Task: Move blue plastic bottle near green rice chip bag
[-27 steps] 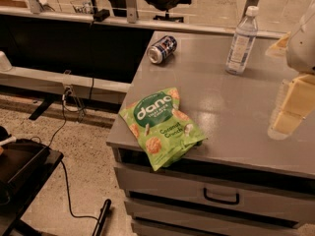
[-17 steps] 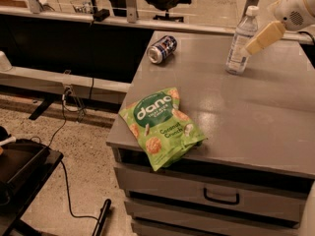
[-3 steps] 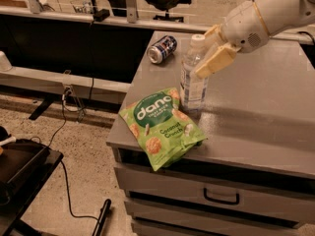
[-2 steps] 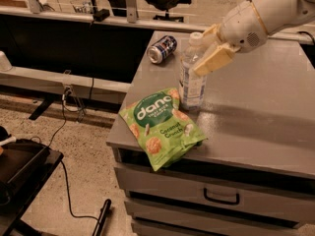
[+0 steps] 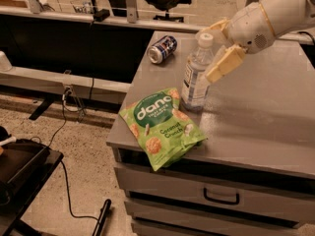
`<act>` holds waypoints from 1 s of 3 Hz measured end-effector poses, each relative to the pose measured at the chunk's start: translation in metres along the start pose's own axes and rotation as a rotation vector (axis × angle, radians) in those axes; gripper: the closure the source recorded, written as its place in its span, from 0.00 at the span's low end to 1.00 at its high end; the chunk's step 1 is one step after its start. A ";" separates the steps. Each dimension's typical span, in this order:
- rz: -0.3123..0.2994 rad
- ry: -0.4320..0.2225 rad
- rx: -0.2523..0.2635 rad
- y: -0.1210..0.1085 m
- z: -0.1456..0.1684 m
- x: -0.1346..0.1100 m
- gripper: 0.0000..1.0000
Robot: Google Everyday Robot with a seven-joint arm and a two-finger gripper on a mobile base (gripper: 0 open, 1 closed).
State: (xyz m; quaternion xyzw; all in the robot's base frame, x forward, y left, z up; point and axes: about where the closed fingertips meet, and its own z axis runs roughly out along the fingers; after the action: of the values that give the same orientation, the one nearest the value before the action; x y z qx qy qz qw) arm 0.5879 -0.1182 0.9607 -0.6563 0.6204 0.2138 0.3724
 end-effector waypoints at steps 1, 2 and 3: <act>-0.007 -0.015 0.046 -0.004 -0.013 0.007 0.00; -0.006 -0.002 0.106 -0.009 -0.029 0.021 0.00; 0.040 0.038 0.163 -0.015 -0.042 0.039 0.00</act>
Offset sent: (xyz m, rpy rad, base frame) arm 0.0096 -0.0681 0.0096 0.0060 -0.1230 -0.1405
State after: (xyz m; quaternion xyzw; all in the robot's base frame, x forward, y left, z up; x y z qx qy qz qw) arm 0.6001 -0.1755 0.9617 -0.6152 0.6557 0.1577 0.4083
